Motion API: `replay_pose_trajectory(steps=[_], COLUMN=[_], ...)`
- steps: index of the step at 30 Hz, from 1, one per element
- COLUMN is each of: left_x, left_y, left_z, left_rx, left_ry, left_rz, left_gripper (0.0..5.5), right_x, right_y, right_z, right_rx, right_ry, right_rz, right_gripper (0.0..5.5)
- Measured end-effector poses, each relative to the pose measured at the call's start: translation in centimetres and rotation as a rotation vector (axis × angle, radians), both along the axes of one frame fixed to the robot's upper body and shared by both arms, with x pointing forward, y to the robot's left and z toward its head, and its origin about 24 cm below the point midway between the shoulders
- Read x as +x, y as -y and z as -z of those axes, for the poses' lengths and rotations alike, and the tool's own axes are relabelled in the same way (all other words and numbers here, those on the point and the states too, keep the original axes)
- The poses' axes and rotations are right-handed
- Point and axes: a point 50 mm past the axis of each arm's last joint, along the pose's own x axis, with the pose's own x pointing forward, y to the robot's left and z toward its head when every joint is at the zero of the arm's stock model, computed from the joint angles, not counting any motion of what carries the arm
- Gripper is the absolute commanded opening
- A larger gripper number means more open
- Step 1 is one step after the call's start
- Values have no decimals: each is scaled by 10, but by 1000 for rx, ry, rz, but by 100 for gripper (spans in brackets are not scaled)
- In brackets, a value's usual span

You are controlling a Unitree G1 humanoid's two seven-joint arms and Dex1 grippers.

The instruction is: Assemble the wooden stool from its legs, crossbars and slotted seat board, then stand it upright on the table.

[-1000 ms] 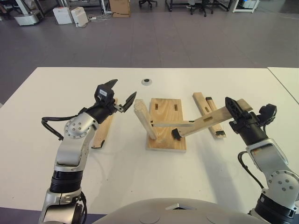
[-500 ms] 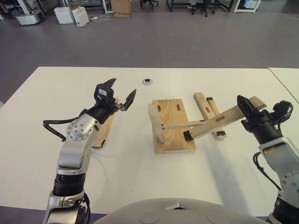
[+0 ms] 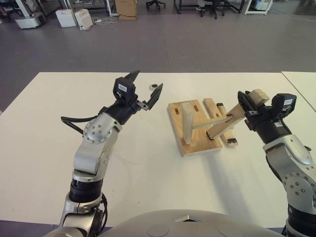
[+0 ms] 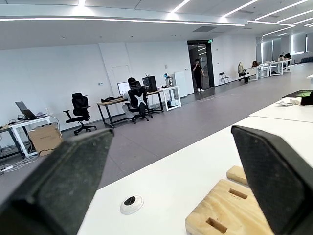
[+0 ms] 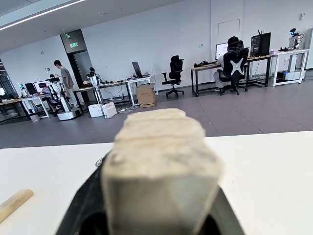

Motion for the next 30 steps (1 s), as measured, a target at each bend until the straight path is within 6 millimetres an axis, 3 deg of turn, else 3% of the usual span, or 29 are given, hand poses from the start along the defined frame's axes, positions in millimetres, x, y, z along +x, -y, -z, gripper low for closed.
replay_pose_trajectory(steps=[1, 3, 4, 5, 9, 15, 30], left_x=[-2, -6, -8, -11, -17, -17, -23], left_y=[2, 9, 12, 16, 28, 43, 52], left_z=[-3, -15, -19, -24, -26, -13, -8], left_rx=[-16, -66, -86, -112, -131, -99, -2], left_ry=[6, 35, 48, 56, 50, 0, 116], left_rz=[10, 35, 45, 68, 104, 99, 63], left_gripper=[442, 442, 442, 442, 442, 442, 442], right_x=[0, 0, -2, -7, -9, -11, -12], right_y=[-1, -4, -4, -6, -11, -18, -20], right_z=[0, 1, 6, 25, 26, 19, 21], right_rx=[-11, -70, -133, -148, -123, -67, -229], right_ry=[2, 9, -22, -120, -106, -40, -26], right_rz=[-2, -11, -23, -54, -102, -157, -225], right_gripper=[103, 167, 185, 201, 280, 280, 280])
